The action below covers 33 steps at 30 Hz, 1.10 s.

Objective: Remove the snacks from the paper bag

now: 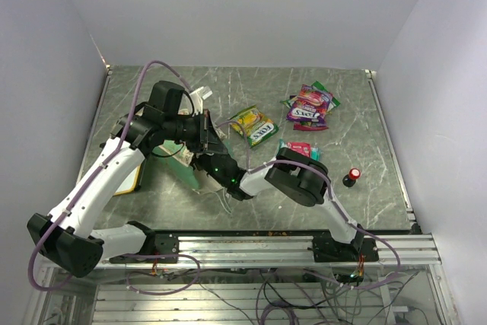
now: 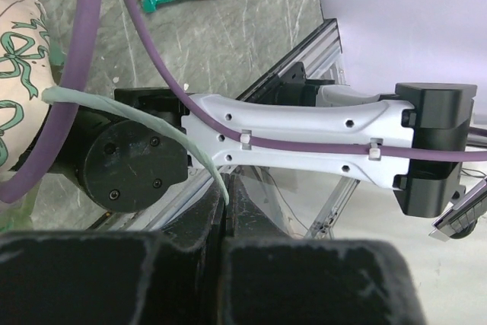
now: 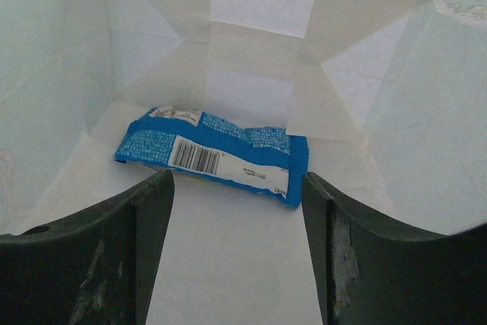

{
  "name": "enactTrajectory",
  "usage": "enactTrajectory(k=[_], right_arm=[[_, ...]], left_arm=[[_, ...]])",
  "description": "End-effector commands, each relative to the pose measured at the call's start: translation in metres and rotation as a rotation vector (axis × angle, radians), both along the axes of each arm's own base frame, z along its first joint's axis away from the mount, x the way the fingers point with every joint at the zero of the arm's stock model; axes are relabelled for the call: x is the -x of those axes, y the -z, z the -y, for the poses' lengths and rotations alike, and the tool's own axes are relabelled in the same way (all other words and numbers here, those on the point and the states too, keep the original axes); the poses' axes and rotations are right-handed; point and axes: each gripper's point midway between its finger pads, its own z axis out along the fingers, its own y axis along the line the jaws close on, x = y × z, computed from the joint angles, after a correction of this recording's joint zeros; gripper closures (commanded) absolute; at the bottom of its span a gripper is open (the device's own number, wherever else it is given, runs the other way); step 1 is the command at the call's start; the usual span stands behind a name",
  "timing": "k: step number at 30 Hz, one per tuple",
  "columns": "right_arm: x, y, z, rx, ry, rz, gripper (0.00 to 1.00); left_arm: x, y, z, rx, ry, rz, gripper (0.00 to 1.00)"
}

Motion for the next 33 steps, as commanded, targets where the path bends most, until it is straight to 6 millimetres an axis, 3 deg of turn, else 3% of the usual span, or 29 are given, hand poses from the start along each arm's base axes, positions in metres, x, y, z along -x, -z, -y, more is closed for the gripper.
enactTrajectory(k=[1,9,14,19,25,29,33], right_arm=[[-0.002,-0.010,-0.009,-0.059,0.011,-0.056,0.32],[0.014,-0.015,-0.007,-0.166,-0.001,-0.231,0.33],[0.001,-0.004,-0.020,-0.189,0.011,-0.154,0.32],[-0.019,0.017,-0.038,-0.098,0.018,-0.027,0.28],[-0.023,0.055,-0.061,0.039,-0.069,0.003,0.27],[-0.019,0.076,-0.073,0.142,-0.136,-0.034,0.33],[-0.027,0.096,-0.065,0.236,-0.087,-0.091,0.41]], left_arm=[[0.001,-0.001,0.001,-0.011,0.026,0.009,0.93],[-0.001,0.002,0.002,-0.012,0.028,0.013,0.93],[0.002,0.001,0.006,0.018,0.037,0.000,0.93],[0.005,0.003,0.005,0.014,0.035,-0.011,0.93],[0.005,0.005,0.005,0.016,0.016,-0.018,0.93],[0.007,0.007,0.004,0.014,0.007,-0.025,0.93],[0.007,0.005,0.003,0.011,-0.003,-0.022,0.93]])
